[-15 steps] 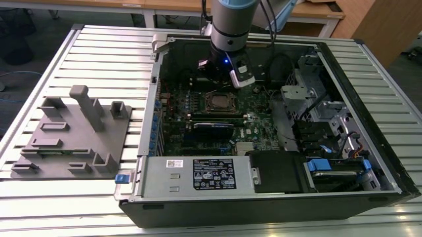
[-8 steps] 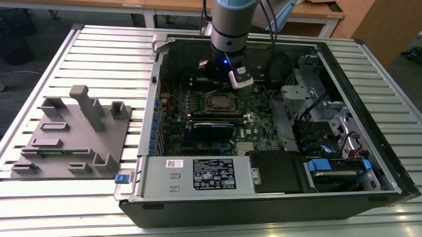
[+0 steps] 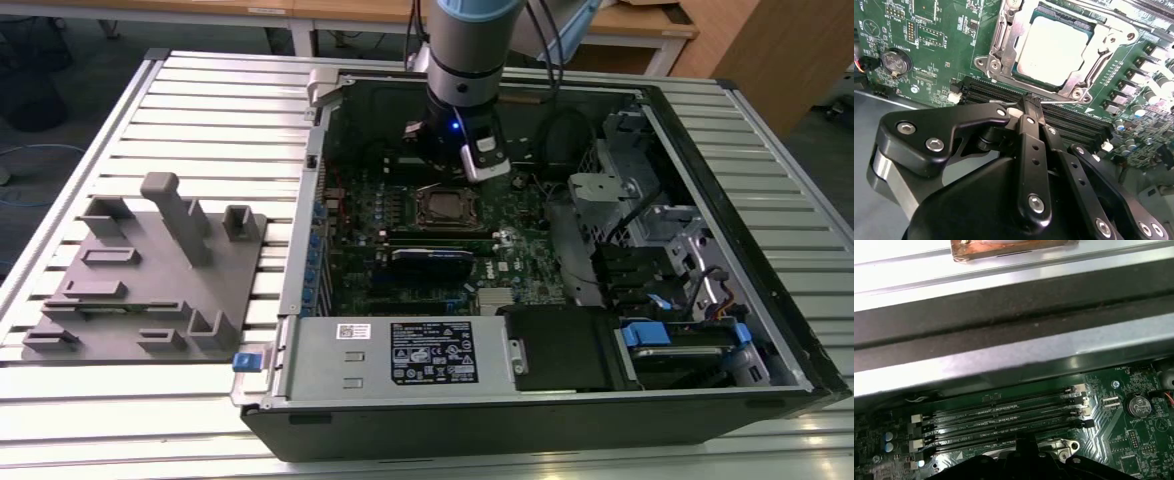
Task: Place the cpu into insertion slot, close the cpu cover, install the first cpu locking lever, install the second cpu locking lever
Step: 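Install the first cpu locking lever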
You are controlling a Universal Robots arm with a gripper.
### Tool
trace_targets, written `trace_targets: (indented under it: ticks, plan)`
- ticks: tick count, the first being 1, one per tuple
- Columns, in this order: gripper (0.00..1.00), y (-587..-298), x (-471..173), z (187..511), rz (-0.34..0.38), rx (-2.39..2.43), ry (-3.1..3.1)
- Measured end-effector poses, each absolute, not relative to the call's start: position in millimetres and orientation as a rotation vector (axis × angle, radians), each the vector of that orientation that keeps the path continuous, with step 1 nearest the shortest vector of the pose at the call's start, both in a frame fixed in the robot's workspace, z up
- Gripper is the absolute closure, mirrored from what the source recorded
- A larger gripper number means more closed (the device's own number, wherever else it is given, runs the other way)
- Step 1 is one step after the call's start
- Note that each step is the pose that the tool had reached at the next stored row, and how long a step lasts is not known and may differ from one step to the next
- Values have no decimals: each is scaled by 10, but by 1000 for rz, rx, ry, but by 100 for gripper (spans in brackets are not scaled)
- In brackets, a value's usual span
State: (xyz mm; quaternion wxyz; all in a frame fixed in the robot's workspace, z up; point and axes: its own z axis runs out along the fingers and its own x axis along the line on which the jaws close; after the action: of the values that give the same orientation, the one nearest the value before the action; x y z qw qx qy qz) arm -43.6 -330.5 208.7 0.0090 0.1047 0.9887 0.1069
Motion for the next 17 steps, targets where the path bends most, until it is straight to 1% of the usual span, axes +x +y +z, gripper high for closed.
trace_targets:
  ticks: [17]
  plan:
    - [89, -3283, -378, 2072, 325, 433, 3068]
